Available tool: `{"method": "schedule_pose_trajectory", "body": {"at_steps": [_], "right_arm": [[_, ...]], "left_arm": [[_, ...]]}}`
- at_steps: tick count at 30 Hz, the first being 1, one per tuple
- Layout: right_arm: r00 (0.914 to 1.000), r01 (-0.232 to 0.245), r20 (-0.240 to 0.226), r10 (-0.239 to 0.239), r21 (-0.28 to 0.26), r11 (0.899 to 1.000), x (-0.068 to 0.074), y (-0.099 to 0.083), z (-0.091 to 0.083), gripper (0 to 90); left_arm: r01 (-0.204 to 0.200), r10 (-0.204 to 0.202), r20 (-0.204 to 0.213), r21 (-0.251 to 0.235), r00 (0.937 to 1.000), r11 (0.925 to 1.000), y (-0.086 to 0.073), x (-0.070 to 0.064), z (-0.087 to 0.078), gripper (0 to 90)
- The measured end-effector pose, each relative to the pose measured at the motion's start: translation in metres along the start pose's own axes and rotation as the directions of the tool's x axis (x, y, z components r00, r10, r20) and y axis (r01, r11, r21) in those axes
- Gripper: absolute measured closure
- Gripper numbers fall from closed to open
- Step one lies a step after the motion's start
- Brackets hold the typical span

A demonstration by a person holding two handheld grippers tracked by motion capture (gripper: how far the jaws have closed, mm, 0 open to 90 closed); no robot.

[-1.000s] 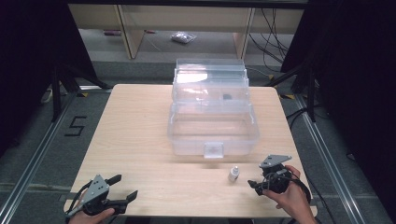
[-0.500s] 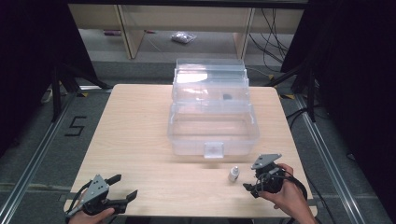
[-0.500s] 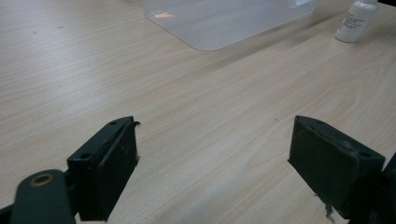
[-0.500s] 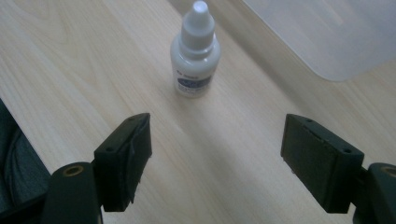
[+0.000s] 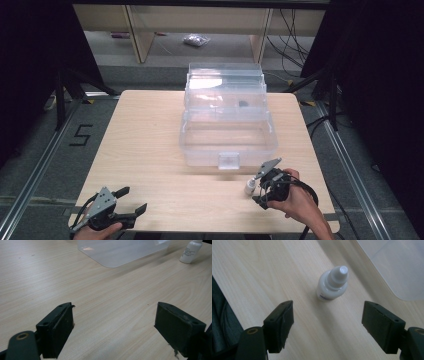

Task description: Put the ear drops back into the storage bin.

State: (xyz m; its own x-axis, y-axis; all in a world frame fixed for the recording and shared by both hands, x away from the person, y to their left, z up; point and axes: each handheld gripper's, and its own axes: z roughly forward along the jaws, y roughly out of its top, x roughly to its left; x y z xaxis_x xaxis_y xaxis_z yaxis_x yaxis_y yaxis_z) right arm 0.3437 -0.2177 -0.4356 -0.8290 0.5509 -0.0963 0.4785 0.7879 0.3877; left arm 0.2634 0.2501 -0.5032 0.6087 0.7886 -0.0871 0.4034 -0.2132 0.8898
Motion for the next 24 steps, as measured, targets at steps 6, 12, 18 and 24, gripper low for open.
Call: {"method": "schedule_pose_trajectory", "body": {"at_steps": [6, 12, 18, 24], "right_arm": [[0.9998, 0.022, -0.004, -0.022, 0.036, 0.999, -0.004, 0.012, 0.009, 28.9], [0.9985, 0.051, -0.025, -0.049, 0.076, 0.996, -0.006, 0.022, 0.017, 31.3], [0.9973, 0.066, -0.039, -0.062, 0.119, 0.991, -0.008, 0.030, 0.023, 33.5], [0.9946, 0.093, -0.060, -0.085, 0.163, 0.982, -0.010, 0.037, 0.030, 37.0]], "left_arm": [[-0.007, 0.007, 0.000, -0.001, 1.0000, 1.0000, 0.000, 0.001, 0.000, 14.7], [-0.005, 0.005, 0.000, 0.003, 1.0000, 1.0000, 0.000, 0.000, 0.000, 14.7], [-0.006, 0.006, -0.001, 0.006, 1.0000, 1.0000, 0.000, 0.001, 0.000, 14.7], [-0.004, 0.004, 0.006, -0.005, 1.0000, 1.0000, -0.001, 0.001, 0.001, 14.7]]}}
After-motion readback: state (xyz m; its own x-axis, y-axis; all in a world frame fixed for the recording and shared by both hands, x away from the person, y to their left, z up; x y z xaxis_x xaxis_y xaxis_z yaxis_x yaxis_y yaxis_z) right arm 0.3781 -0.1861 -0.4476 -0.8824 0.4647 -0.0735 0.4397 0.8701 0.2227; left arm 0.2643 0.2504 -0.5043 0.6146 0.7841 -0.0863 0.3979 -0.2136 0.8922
